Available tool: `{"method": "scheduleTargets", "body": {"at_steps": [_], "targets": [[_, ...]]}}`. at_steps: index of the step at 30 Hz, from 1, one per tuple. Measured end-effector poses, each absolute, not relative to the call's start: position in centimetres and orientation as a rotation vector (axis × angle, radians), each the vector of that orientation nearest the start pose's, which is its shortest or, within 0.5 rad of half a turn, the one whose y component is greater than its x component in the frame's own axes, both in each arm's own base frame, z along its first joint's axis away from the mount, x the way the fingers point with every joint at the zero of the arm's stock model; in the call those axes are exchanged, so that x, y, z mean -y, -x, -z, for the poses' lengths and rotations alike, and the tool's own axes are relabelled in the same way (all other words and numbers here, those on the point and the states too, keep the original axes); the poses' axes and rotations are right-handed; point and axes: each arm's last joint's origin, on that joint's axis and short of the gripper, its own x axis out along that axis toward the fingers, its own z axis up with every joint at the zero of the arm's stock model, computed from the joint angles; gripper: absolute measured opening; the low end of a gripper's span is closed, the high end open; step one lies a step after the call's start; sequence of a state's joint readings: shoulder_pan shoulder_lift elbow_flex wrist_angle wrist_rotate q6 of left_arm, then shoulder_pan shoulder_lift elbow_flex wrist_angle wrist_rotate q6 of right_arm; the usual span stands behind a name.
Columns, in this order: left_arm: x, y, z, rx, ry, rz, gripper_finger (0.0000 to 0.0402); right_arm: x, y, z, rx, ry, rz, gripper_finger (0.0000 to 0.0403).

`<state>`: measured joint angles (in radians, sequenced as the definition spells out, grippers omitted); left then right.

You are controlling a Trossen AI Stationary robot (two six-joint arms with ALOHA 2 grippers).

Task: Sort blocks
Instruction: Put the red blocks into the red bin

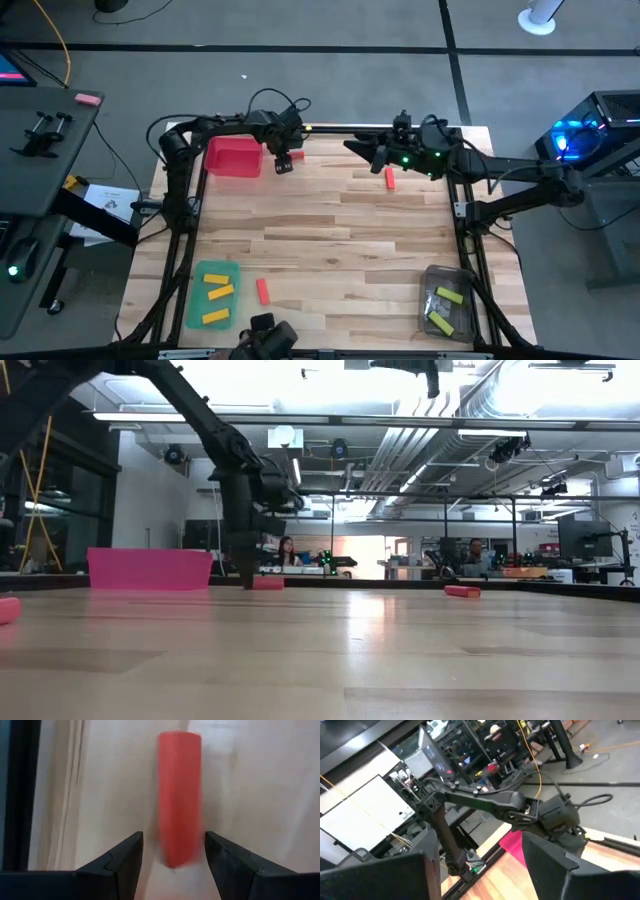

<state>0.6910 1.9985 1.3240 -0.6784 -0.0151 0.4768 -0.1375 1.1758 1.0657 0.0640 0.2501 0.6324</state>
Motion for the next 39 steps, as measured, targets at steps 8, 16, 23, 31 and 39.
{"method": "scheduleTargets", "body": {"at_steps": [8,16,23,31,39], "targets": [[-24.8,-30.8,-13.9,-1.426,-0.046,-0.172,0.0195,4.3,-27.3,-36.4,0.026,-0.672,0.349,0.0176],[-24.6,-31.1,-14.0,-1.414,-0.036,-0.165,0.0048,4.1,-27.3,-36.5,0.021,-0.646,0.332,0.0176],[-23.6,-30.1,-16.6,-1.367,0.142,-0.192,0.004,4.0,-27.3,-36.6,0.008,-0.58,0.297,0.0176],[-16.8,-25.8,-26.3,-1.216,0.411,-0.187,0.004,4.1,-26.2,-38.1,0.071,-0.416,0.276,0.0176],[-1.2,-18.8,-28.7,-1.143,0.645,-0.191,0.004,3.7,-24.4,-39.6,0.119,-0.365,0.204,0.0176]]}}
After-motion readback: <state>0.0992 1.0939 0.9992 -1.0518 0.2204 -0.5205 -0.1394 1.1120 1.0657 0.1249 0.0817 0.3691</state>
